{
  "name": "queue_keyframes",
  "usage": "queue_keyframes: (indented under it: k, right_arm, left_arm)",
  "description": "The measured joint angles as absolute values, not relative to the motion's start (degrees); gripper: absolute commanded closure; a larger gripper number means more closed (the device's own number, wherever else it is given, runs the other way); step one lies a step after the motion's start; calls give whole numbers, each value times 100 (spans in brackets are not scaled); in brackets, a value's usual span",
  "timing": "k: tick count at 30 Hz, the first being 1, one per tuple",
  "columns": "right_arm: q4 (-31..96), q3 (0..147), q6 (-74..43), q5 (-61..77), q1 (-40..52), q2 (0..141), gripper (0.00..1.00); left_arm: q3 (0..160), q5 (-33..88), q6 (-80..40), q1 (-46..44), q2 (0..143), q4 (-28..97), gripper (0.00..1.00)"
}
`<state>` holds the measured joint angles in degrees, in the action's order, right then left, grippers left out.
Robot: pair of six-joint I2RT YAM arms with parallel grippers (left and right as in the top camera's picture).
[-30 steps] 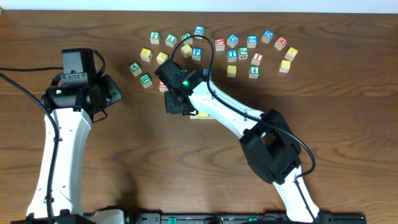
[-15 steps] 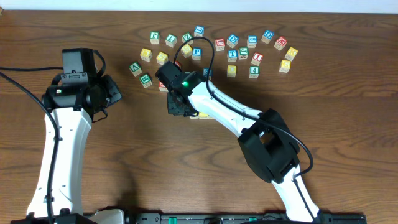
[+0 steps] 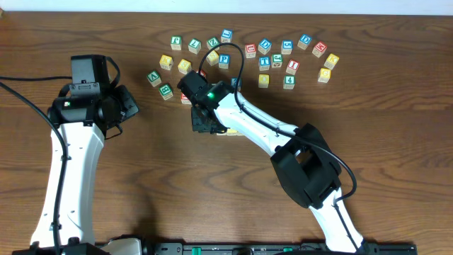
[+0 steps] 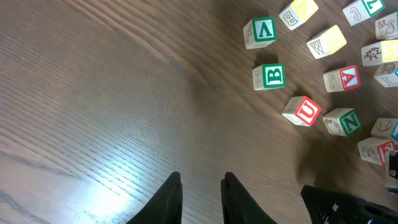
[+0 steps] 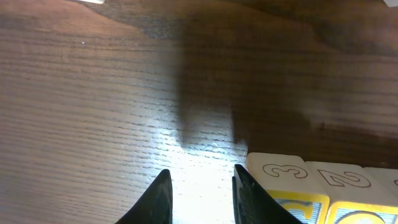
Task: Spell out CORL
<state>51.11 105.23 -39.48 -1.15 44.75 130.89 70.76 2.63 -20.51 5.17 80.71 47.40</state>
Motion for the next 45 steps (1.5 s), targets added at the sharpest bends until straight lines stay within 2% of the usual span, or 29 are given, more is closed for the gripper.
queue_keyframes:
  k: [45]
  right_arm:
    - [5203, 10523, -3951, -110, 4324, 13089, 70]
  left_arm:
    - [7076, 263, -2051, 517, 8071, 4742, 78]
